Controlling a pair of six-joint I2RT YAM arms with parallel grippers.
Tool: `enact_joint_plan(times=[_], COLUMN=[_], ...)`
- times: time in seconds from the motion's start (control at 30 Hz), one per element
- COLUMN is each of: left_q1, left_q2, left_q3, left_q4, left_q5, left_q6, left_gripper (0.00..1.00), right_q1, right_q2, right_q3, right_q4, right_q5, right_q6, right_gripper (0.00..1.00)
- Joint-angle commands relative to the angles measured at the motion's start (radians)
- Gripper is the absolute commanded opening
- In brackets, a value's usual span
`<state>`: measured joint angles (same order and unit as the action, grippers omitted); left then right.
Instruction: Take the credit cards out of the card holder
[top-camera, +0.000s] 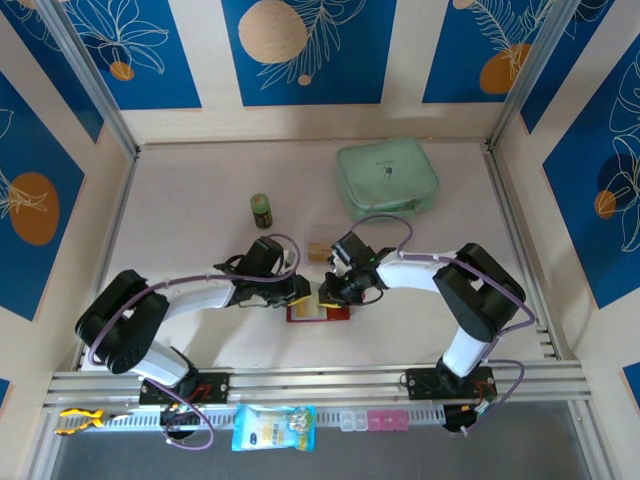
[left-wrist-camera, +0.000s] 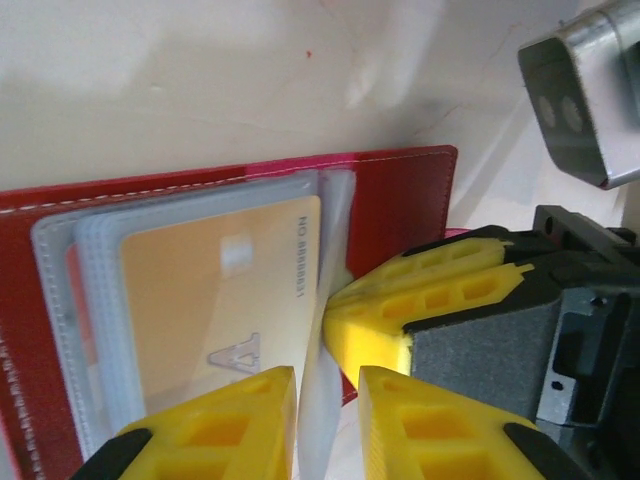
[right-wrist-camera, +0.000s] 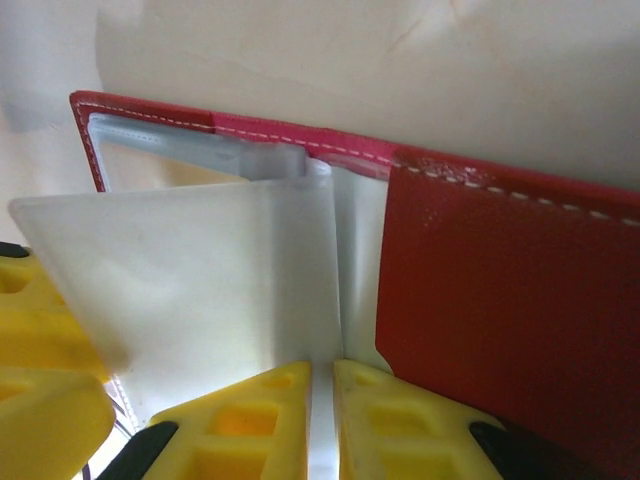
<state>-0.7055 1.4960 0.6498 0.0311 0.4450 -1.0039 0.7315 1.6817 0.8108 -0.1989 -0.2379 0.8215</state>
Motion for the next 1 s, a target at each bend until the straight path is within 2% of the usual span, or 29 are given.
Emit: enact_joint_plan(times=[0.0,0.3,0.57,0.97], left_q1=[-0.014,-0.035,-0.057,-0.084], left_q2=[0.013,0.033,0.086,0.187], left_q3=[0.032,0.082,0.141,0.219], left_q4=[0.017,0.005,0.001,0.041], left_q5=[0.020,0.026,0.034,0.054], left_q6=[-0.017,-0.019,-0.016,-0.033], left_gripper=[0.23,0.25,0.37,0.45], right_q1=[-0.007,-0.052,-0.111,-0.163], right_q2=[-0.046,-0.170,-0.299,-0.428], right_q3=[-0.013,-0.034,-0.055,-0.097], right_q4=[-0.045,-0.113,-0.198,-0.274], right_q5=[0.004,0.032,0.053,0.060], right_q6=[0.014,-0.002,-0.029,-0.042], right_gripper=[0.16,0.18,0.19,0.23])
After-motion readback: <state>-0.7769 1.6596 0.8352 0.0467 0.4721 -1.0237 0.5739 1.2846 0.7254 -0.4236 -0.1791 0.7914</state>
